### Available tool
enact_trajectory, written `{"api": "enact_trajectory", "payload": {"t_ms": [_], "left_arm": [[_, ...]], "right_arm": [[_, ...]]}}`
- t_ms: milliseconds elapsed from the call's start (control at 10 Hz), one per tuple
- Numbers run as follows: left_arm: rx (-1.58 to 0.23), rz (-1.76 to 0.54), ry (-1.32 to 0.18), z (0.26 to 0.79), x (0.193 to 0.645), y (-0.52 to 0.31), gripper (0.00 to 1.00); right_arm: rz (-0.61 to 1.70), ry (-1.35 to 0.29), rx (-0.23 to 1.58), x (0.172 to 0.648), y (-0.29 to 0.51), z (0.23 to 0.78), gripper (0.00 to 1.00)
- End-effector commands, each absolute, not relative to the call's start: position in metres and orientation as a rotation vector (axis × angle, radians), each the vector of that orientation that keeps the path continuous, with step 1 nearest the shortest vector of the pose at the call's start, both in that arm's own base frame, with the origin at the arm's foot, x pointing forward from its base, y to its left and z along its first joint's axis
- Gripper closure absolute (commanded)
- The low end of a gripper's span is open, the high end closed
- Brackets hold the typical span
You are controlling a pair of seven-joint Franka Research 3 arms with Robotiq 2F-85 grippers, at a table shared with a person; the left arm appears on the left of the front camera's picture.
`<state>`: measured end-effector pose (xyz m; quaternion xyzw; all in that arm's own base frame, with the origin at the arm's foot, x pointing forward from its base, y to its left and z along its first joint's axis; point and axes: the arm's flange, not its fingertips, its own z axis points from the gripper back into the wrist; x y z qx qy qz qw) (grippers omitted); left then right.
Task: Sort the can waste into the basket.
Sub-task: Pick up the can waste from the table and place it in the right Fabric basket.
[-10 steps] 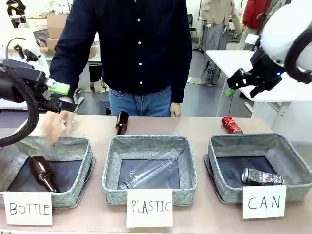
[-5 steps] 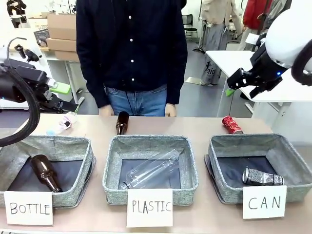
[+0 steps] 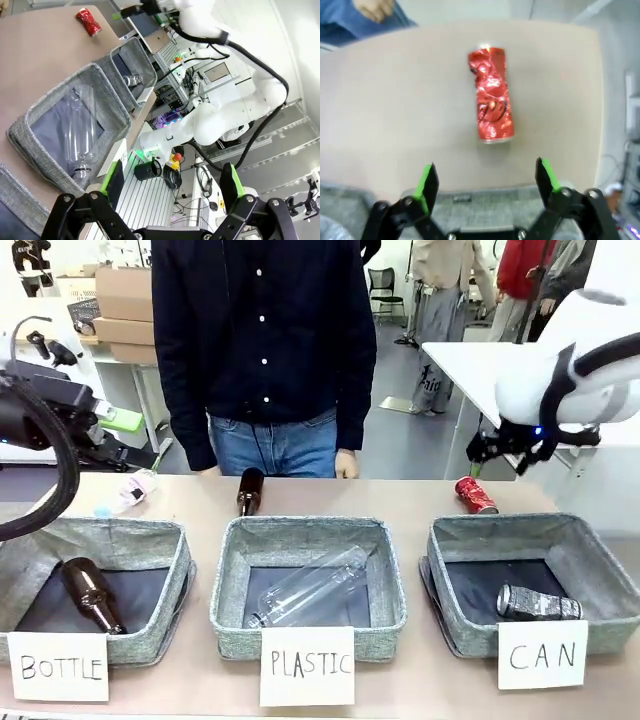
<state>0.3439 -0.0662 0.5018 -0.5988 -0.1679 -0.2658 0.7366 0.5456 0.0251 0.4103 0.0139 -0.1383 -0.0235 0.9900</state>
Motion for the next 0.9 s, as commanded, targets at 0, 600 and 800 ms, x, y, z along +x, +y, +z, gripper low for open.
{"api": "enact_trajectory", "payload": {"t_ms": [0, 600, 800], "left_arm": [[-1.312, -0.602, -0.372, 0.504, 0.344, -0.063, 0.00], [-1.312, -0.602, -0.372, 0.504, 0.344, -0.063, 0.00], [-1.312, -0.602, -0.372, 0.504, 0.344, -0.063, 0.00]], "right_arm": [[-0.095, -0.257, 0.054, 0.587, 0.026, 0.384, 0.00], [-0.168, -0.297, 0.058, 0.627, 0.025, 0.307, 0.00], [-0.144, -0.280, 0.071, 0.626, 0.025, 0.308, 0.55]]}}
